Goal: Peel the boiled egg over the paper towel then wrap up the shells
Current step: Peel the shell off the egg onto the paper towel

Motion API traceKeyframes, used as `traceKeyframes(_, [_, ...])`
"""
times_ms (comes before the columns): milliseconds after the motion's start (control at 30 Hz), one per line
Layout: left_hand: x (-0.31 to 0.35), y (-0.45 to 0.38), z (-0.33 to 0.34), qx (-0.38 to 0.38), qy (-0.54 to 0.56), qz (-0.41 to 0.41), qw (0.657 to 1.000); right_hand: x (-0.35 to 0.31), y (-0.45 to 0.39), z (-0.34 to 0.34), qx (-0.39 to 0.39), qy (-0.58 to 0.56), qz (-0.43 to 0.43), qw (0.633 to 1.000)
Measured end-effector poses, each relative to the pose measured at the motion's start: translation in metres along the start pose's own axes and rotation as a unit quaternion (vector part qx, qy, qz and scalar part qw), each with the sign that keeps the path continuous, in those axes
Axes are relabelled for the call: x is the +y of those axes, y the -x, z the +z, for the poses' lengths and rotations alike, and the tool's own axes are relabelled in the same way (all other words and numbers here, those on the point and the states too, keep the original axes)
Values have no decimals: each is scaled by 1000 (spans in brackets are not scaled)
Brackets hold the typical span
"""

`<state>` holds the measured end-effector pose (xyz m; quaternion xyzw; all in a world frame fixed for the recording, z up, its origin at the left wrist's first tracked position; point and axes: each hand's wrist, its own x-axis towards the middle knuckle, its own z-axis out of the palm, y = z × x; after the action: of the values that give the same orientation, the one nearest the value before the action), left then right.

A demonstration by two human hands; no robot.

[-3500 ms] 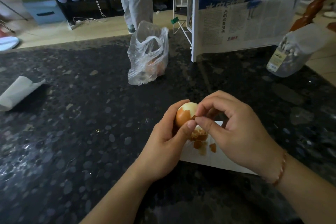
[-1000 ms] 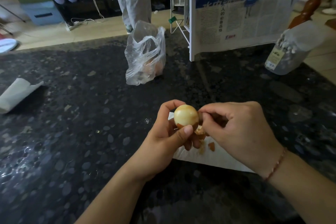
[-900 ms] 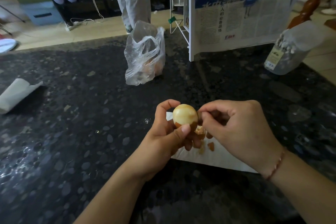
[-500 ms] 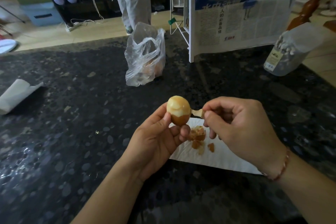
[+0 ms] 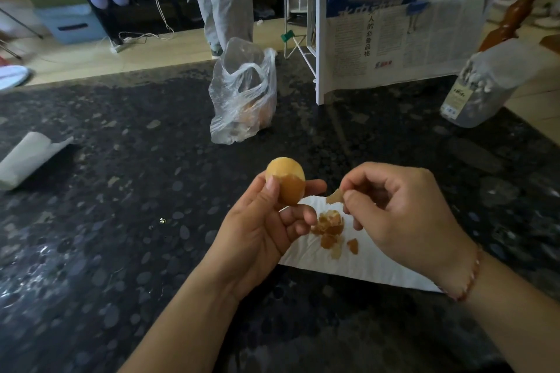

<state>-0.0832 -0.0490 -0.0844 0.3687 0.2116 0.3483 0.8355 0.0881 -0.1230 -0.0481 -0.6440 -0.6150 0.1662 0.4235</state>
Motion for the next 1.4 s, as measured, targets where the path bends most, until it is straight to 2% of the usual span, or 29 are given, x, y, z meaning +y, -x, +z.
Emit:
traceKeyframes(133, [0, -1, -1, -2, 7, 1, 1000, 3, 3, 2, -55, 143, -20, 988])
traceKeyframes(200, [0, 0, -1, -5, 3, 3, 1000, 4, 4, 4, -60, 171, -22, 983])
traceKeyframes(267, [0, 1, -1, -10, -11, 10, 1000, 2, 3, 3, -45, 154, -32, 987])
traceKeyframes(400, [-3, 3, 1, -26, -38, 24, 999, -11, 2, 3, 1, 9, -16, 1000])
traceKeyframes(600, [-6, 3, 1, -23, -102, 37, 994, -10, 5, 11, 10, 26, 6, 1000])
traceKeyframes(1133, [-11, -2, -2, -5, -192, 96, 977, -5, 7, 9, 9, 148, -62, 987])
traceKeyframes(1400, [-12, -2, 0, -10, -204, 102, 974, -8, 7, 9, 16, 85, -15, 996])
